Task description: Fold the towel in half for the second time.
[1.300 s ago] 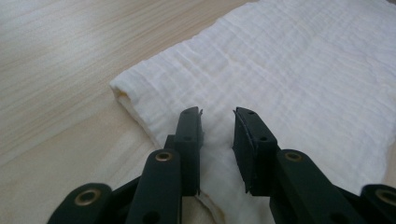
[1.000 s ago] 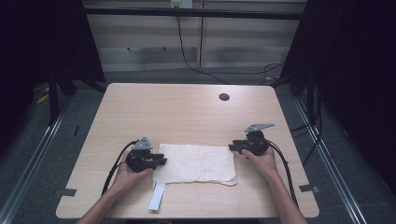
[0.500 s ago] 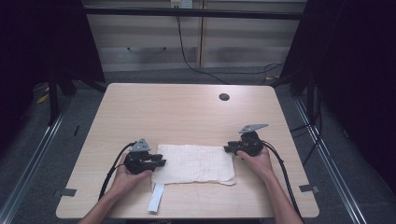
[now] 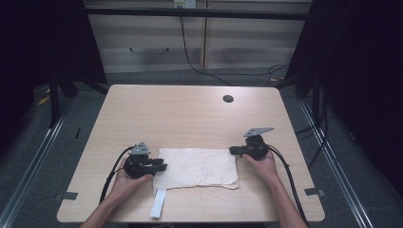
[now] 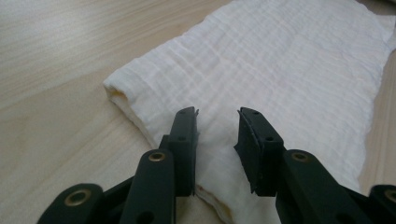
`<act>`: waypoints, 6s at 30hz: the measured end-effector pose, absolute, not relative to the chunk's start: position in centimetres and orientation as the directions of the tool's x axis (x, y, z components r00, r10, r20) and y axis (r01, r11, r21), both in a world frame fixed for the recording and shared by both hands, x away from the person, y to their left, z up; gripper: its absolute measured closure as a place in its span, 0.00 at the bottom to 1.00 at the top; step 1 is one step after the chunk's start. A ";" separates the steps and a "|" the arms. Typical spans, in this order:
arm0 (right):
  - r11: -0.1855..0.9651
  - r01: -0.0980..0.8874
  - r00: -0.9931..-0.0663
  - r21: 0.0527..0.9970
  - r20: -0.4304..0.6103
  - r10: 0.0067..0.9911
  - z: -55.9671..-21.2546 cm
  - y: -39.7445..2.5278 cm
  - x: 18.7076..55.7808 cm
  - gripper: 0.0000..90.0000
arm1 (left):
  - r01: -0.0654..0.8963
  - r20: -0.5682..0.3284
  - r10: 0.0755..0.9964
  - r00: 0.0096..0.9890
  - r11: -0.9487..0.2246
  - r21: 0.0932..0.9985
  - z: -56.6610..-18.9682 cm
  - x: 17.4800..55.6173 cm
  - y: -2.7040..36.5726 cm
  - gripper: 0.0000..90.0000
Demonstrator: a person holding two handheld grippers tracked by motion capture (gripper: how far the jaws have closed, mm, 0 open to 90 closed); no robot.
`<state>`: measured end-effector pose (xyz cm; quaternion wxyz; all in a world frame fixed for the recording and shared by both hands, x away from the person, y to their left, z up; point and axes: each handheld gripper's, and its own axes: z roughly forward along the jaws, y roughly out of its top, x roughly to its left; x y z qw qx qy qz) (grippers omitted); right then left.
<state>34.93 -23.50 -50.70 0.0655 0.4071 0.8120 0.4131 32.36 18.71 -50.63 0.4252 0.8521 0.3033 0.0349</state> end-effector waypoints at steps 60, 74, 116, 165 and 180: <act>0.320 0.585 -0.666 0.745 0.217 0.714 -50.2 -23.3 34.9 0.97 | 0.474 -0.142 0.565 0.813 -0.502 0.723 -50.5 37.9 18.3 0.79; 0.297 0.563 -0.669 0.771 0.215 0.711 -49.0 -23.6 34.7 0.97 | 0.453 -0.152 0.569 0.808 -0.435 0.778 -48.8 37.6 18.8 0.95; 0.373 0.448 -0.783 0.812 0.155 0.603 -46.1 -22.3 31.4 0.97 | 0.489 -0.170 0.657 0.735 -0.339 0.804 -48.4 38.2 19.5 0.95; 0.478 0.565 -0.740 0.672 0.157 0.654 -49.6 -21.6 29.4 0.98 | 0.356 -0.107 0.589 0.801 -0.324 0.876 -42.6 38.1 16.3 0.95; 0.439 0.584 -0.708 0.683 0.164 0.687 -49.8 -22.3 29.9 0.98 | 0.358 -0.130 0.536 0.834 -0.347 0.867 -44.6 35.2 17.3 0.95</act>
